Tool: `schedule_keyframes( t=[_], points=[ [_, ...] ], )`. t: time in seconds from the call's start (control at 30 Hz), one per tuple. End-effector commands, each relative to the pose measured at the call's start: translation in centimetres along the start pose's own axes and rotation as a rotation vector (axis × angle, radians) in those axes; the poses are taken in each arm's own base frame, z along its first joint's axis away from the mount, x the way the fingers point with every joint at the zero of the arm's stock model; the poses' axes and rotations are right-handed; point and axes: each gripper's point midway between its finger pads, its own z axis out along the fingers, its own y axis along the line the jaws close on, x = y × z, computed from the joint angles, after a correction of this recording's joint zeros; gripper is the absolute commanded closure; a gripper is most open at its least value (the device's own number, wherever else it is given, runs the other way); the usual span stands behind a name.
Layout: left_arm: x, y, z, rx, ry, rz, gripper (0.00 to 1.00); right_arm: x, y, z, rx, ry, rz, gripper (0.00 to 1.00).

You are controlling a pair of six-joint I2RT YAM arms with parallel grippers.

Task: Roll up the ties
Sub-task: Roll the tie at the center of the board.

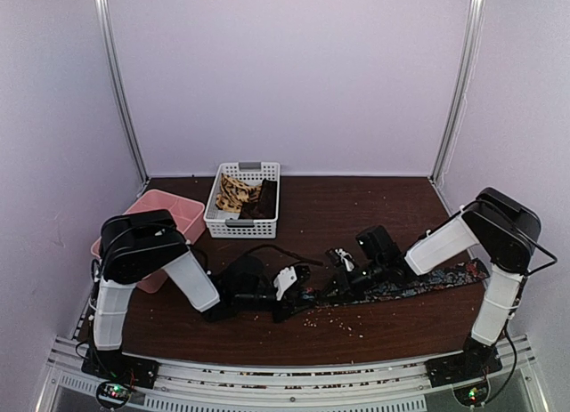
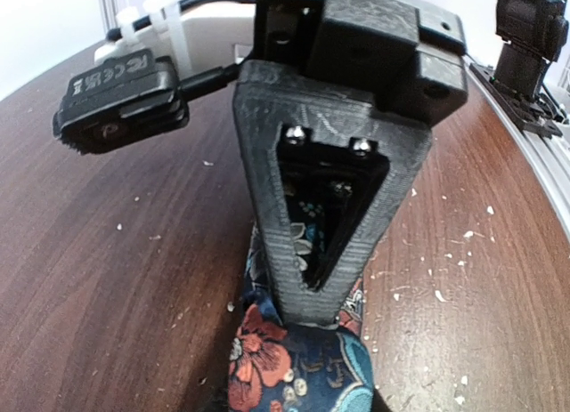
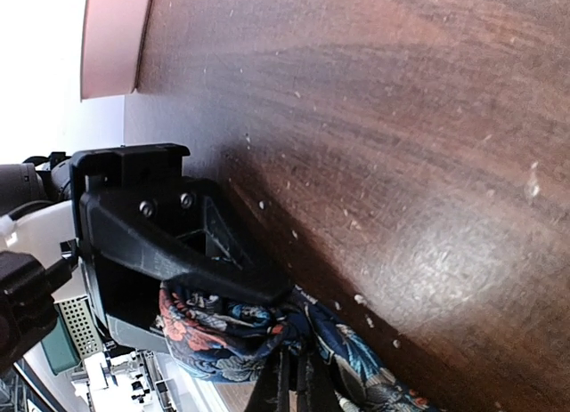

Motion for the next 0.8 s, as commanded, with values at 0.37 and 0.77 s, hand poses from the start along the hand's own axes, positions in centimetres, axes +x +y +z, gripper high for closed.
schedule_keyframes(
  t=[0.37, 0.77],
  points=[
    [5.6, -0.5, -2.3, 0.004, 0.390, -0.027, 0.83, -1.4, 4.5, -3.1, -0.001, -0.097, -0.043, 0.51],
    [6.2, -0.3, -2.2, -0.004, 0.433, -0.052, 0.82, -0.3, 2.8, -0.1, 0.106, 0.010, -0.047, 0.57]
  ],
)
